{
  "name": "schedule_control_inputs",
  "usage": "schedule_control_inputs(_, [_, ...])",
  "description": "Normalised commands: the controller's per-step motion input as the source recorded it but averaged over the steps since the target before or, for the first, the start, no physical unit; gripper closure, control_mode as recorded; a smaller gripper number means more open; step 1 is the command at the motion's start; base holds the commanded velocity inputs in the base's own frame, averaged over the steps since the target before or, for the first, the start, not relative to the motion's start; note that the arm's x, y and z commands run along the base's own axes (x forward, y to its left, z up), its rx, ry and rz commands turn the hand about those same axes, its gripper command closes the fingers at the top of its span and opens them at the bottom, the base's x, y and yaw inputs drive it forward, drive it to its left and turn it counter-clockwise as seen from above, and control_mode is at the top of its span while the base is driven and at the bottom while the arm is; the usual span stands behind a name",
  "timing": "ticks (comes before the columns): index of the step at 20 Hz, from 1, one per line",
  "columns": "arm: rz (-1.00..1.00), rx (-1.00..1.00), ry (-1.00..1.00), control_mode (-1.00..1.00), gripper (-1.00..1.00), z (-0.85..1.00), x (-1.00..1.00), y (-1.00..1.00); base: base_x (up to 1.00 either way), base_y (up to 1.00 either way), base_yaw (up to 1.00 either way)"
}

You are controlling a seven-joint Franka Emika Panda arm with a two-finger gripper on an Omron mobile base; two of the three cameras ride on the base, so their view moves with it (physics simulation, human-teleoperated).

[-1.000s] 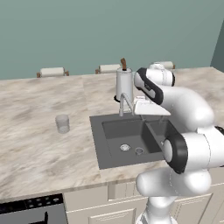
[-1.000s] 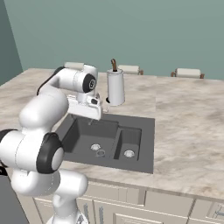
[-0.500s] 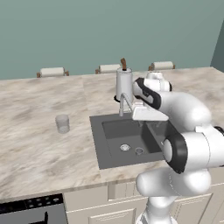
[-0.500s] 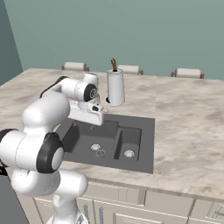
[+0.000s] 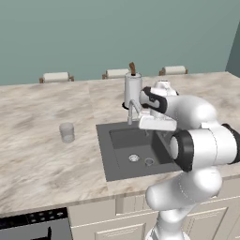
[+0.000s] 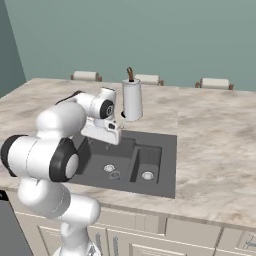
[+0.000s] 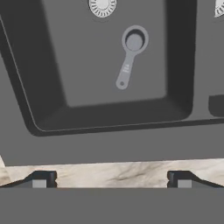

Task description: Move any existing items from the left basin to the right basin for drying. Then move the glass cup from the counter to the left basin of the sink for washing.

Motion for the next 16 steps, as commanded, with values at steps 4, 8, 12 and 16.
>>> schedule_control_inputs(4, [-0.09,0.00,0.00,-1.00,-1.00,-0.32,0.04,0.00,0.00,0.00,0.00])
schedule_control_inputs(8, [-0.10,0.00,0.00,-1.00,-1.00,-0.33,0.00,0.00,0.00,0.00,0.00])
schedule_control_inputs(12, [-0.10,0.00,0.00,-1.00,-1.00,-0.31,0.00,0.00,0.00,0.00,0.00])
schedule_control_inputs(16, [-0.10,0.00,0.00,-1.00,-1.00,-0.31,0.00,0.00,0.00,0.00,0.00])
